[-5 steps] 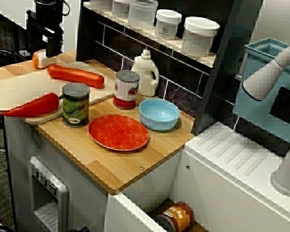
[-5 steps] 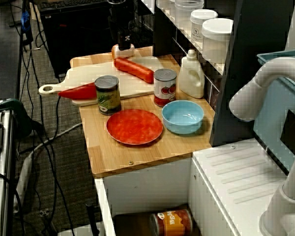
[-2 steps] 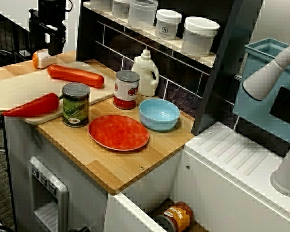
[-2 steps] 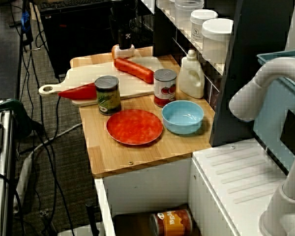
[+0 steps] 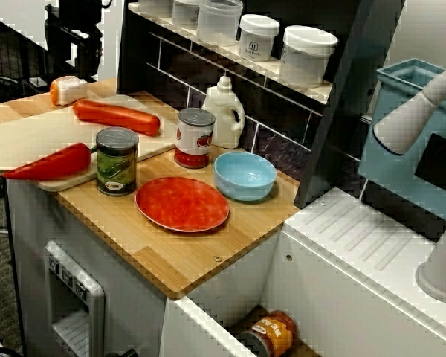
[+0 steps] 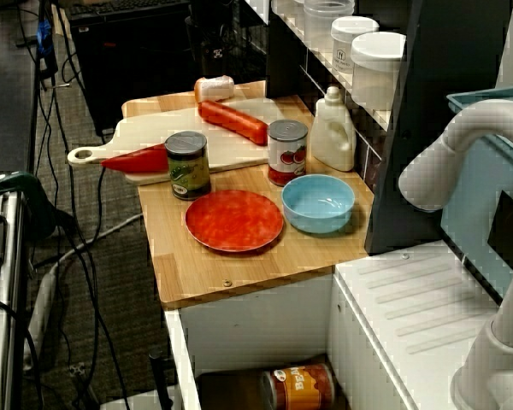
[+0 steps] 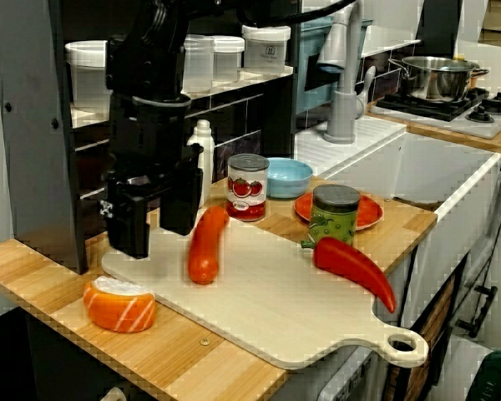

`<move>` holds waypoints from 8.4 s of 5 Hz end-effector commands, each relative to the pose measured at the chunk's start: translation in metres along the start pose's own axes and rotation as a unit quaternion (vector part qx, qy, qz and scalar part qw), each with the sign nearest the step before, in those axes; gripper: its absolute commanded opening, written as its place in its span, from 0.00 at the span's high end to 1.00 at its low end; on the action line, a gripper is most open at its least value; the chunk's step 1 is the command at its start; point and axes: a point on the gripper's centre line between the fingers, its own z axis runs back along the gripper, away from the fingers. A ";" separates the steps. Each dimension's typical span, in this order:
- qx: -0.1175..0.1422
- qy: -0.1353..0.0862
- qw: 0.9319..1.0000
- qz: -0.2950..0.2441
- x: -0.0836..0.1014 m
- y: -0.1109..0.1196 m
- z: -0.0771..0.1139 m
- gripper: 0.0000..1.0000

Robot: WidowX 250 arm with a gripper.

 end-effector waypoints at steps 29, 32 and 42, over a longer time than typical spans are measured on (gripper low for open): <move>0.019 -0.084 0.958 -0.273 0.010 -0.052 -0.005 1.00; -0.004 -0.076 0.957 -0.281 -0.005 -0.048 0.025 1.00; 0.006 -0.112 0.931 -0.347 -0.097 -0.130 0.069 1.00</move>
